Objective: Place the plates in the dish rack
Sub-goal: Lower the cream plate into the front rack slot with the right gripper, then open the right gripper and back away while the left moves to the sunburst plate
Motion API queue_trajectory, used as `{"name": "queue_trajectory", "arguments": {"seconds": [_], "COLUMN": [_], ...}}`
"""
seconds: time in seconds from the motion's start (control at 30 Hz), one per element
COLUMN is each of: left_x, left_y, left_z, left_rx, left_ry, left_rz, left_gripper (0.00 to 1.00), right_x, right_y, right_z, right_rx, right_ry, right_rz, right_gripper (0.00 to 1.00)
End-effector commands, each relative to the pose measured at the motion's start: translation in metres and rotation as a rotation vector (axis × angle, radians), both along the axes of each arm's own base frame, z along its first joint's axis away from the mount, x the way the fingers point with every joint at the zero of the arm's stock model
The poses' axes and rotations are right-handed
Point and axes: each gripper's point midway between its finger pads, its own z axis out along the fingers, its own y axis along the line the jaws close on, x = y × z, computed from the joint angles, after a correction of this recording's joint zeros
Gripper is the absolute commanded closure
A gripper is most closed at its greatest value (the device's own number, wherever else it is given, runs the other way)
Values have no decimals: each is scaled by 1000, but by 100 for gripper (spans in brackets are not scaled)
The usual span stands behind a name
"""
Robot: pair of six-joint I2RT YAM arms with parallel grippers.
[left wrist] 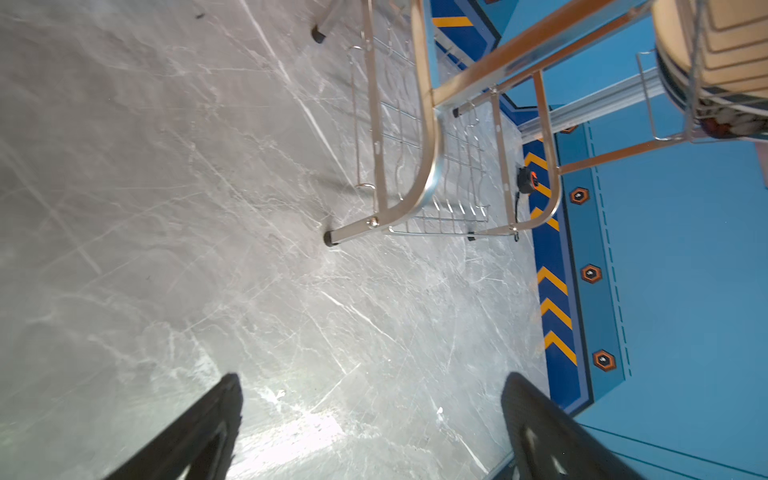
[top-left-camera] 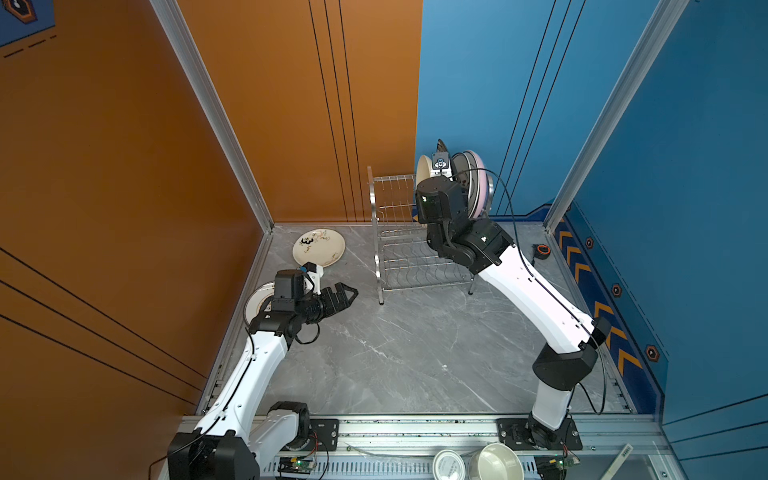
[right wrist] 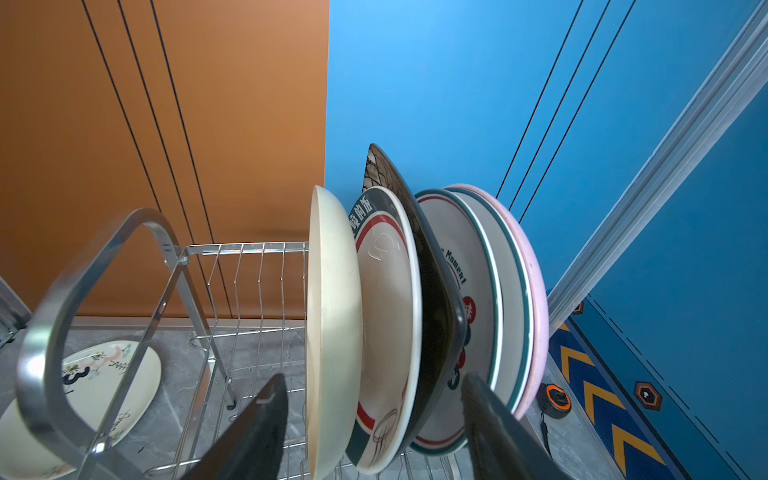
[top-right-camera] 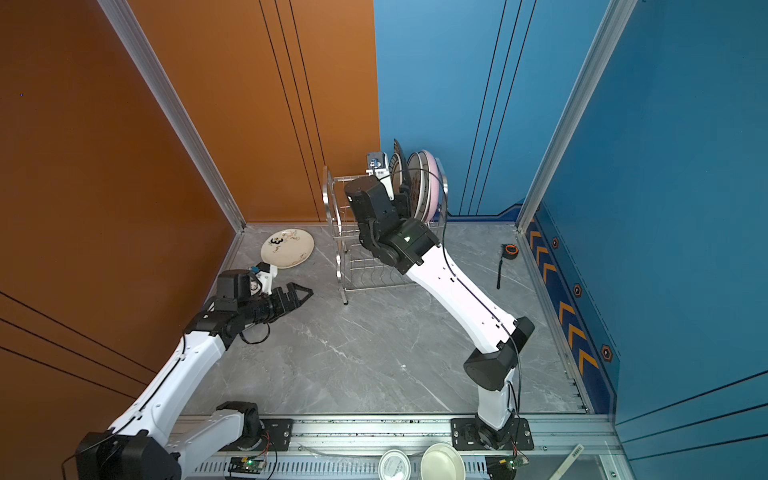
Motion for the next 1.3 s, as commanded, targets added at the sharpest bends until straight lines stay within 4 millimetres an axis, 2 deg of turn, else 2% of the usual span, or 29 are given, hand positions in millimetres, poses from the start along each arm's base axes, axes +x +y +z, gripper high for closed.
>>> {"name": "queue_trajectory", "arguments": {"seconds": [0.0, 0.17, 0.27, 0.37, 0.5, 0.53, 0.6, 0.73, 0.8, 1.03, 1.27], "left_x": [1, 4, 7, 11, 16, 16, 13, 9, 8, 0, -8], "left_y": [27, 65, 95, 128, 172, 183, 202, 234, 248, 290, 321], "left_z": [-1, -7, -10, -12, -14, -17, -24, -39, -44, -66, -83], "left_rx": [103, 193, 219, 239, 306, 318, 328, 318, 307, 278, 304], "left_ry": [29, 77, 103, 128, 165, 181, 218, 259, 263, 304, 340], "left_rz": [81, 195, 289, 389, 507, 541, 601, 701, 738, 870, 932], "left_gripper": [2, 2, 0, 4, 13, 19, 24, 34, 38, 48, 53], "right_x": [-23, -48, -61, -72, -84, -86, -89, -94, -95, -98, -96], "right_y": [-10, -13, -17, -22, -29, -31, -33, -41, -44, -56, -62], "right_z": [5, -4, -11, -21, -34, -38, -42, -41, -51, -54, -57], "right_rx": [48, 88, 104, 136, 172, 176, 179, 197, 184, 209, 215], "right_ry": [4, 39, 62, 93, 132, 142, 159, 171, 191, 209, 224], "right_rz": [4, 46, 63, 83, 107, 109, 117, 125, 123, 123, 121], "right_gripper": [32, 32, 32, 32, 32, 33, 33, 33, 33, 34, 34]}}
